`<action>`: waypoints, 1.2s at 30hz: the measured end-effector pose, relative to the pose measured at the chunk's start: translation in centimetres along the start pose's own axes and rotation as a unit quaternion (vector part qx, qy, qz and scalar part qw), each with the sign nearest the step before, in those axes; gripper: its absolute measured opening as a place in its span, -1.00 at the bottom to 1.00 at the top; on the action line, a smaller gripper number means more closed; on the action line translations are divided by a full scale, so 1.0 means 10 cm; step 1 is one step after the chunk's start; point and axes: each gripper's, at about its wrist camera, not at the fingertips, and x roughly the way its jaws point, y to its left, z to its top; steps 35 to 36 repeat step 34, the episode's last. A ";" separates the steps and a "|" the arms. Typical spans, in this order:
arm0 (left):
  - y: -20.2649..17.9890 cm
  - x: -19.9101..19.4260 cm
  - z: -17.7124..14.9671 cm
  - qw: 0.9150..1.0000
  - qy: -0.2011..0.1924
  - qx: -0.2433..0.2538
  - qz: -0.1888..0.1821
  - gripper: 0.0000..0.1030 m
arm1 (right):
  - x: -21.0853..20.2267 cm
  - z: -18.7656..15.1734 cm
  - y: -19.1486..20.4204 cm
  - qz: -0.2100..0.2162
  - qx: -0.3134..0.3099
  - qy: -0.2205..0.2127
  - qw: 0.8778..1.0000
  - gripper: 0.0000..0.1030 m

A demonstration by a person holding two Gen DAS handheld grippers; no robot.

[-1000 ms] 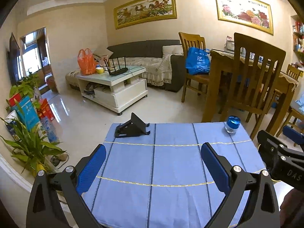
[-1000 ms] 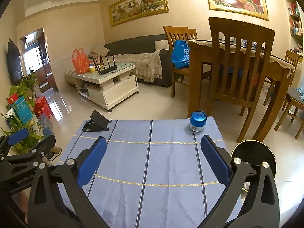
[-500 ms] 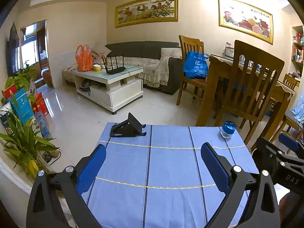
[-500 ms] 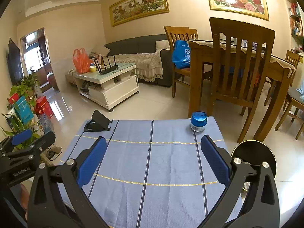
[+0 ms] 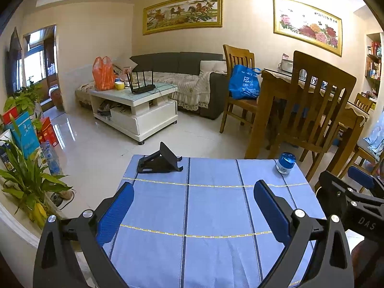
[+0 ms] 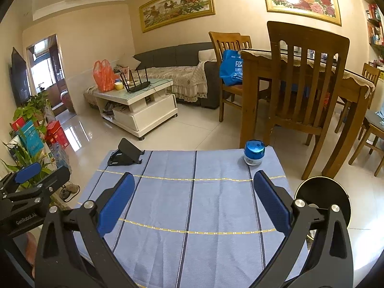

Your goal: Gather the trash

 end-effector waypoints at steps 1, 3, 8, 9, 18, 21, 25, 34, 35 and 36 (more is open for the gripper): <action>0.01 0.00 0.00 1.000 0.000 0.000 -0.001 0.87 | 0.01 -0.01 0.01 0.000 -0.001 0.001 1.000 0.90; 0.02 0.01 0.00 1.000 0.003 -0.002 -0.004 0.87 | 0.02 -0.02 0.04 0.000 -0.001 0.002 1.000 0.90; 0.07 0.04 0.01 1.000 0.006 -0.009 -0.021 0.87 | 0.03 -0.04 0.03 0.001 0.005 0.005 1.000 0.90; 0.07 0.04 0.01 1.000 0.005 -0.008 -0.020 0.87 | 0.03 -0.04 0.04 0.002 0.005 0.005 1.000 0.90; 0.05 -0.01 -0.03 1.000 -0.004 0.002 -0.019 0.87 | 0.05 -0.05 0.08 0.002 -0.001 0.013 1.000 0.90; 0.07 -0.10 -0.06 1.000 -0.026 -0.008 -0.007 0.87 | 0.05 -0.05 0.08 0.000 0.000 0.014 1.000 0.90; 0.07 -0.15 -0.04 0.999 -0.044 -0.003 -0.008 0.87 | 0.05 -0.05 0.06 -0.006 0.009 0.015 1.000 0.90; 0.25 0.27 -0.15 0.999 0.022 0.004 -0.034 0.88 | 0.12 -0.09 0.06 0.001 0.017 0.027 0.999 0.90; 0.25 0.27 -0.15 0.999 0.022 0.004 -0.034 0.88 | 0.12 -0.09 0.06 0.001 0.017 0.027 0.999 0.90; 0.25 0.27 -0.15 0.999 0.022 0.004 -0.034 0.88 | 0.12 -0.09 0.06 0.001 0.017 0.027 0.999 0.90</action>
